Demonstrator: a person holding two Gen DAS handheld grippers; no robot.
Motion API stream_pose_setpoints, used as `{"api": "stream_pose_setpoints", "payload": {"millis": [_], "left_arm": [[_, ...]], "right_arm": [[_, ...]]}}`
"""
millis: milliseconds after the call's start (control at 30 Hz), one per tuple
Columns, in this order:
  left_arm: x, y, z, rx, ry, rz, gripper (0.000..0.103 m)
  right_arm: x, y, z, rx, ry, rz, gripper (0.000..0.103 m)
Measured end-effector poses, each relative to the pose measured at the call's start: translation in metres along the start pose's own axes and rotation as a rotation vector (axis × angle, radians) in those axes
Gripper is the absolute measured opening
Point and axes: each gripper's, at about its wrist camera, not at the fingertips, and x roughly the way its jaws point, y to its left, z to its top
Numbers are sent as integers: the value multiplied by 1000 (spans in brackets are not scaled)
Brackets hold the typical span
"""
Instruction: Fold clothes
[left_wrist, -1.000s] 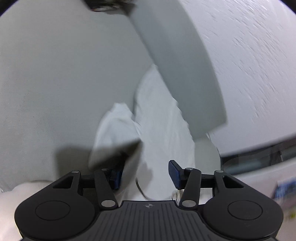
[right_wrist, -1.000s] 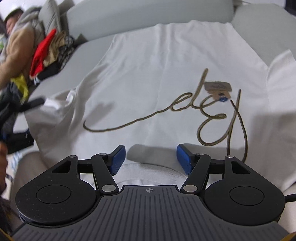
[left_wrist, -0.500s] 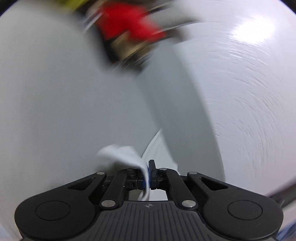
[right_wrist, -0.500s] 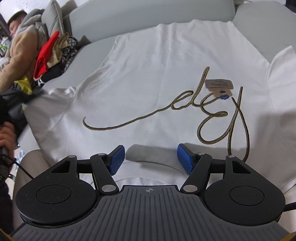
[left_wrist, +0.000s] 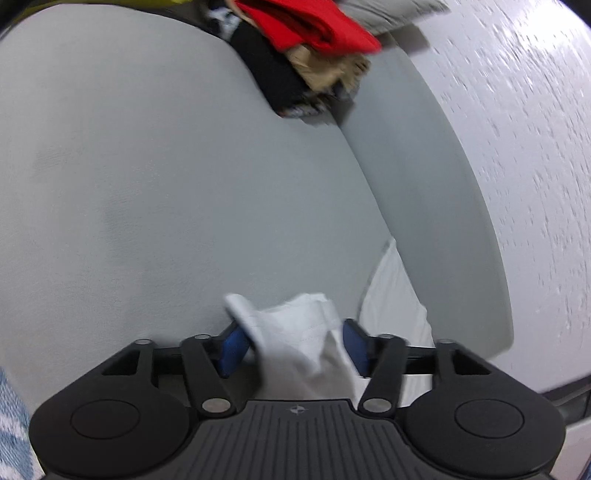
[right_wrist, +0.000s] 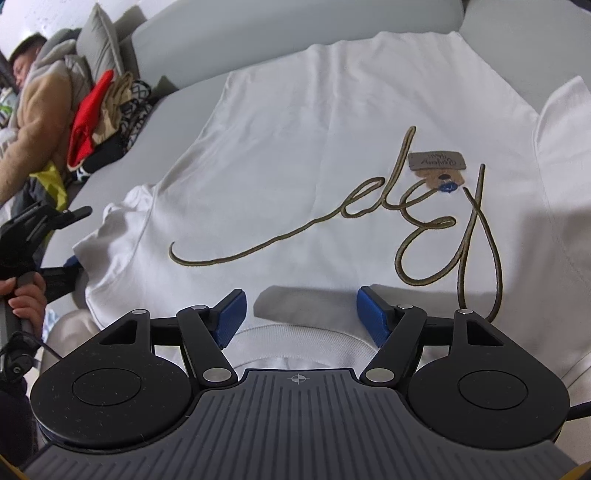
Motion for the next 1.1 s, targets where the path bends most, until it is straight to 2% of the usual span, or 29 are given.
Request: {"api": "stream_pose_setpoints", "payload": {"millis": [33, 100, 167, 233, 267, 333, 433, 467, 500, 600, 667, 733, 833, 900, 967, 1033, 1067, 1100], "left_arm": [[2, 0, -2, 39, 33, -5, 3], [-11, -11, -11, 168, -29, 43, 0], [-20, -23, -16, 276, -105, 187, 0], [-15, -18, -18, 287, -85, 272, 0], [-13, -16, -19, 293, -76, 313, 1], [-12, -21, -23, 339, -80, 320, 4], [-11, -37, -18, 362, -59, 375, 21], [-18, -43, -21, 368, -65, 393, 34], [-25, -49, -24, 375, -70, 411, 39], [-42, -67, -34, 458, -42, 401, 43], [-51, -78, -47, 510, 21, 361, 45], [-57, -92, -67, 555, 113, 294, 48], [-61, -109, -88, 565, 225, 161, 50], [-64, -119, -100, 571, 272, 106, 51], [-63, -129, -110, 606, 289, 89, 53], [-53, -136, -126, 689, 288, 97, 54], [-48, -137, -135, 717, 287, 114, 54], [-43, -138, -144, 744, 286, 131, 54]], "right_arm": [[0, 0, 0, 0, 1, 0, 72], [0, 0, 1, 1, 3, 2, 72], [0, 0, 0, 0, 1, 5, 72], [0, 0, 0, -1, -1, 4, 72], [0, 0, 0, -3, -1, 3, 72], [1, 1, 0, -15, 2, 5, 75], [-7, 0, 1, -7, 3, 5, 75], [-14, -3, 1, 31, -2, 7, 74], [-22, -8, 0, 72, -11, 17, 74], [-53, -27, -12, 181, -48, 68, 74], [-75, -44, -19, 279, -55, 93, 75], [-100, -60, -25, 381, -83, 108, 68], [-162, -73, -30, 403, -254, 26, 68], [-205, -82, -33, 418, -371, -1, 69], [-241, -96, -40, 448, -461, -46, 71], [-265, -115, -51, 485, -519, -148, 71], [-273, -126, -57, 504, -543, -207, 66], [-277, -138, -65, 529, -561, -270, 49]]}}
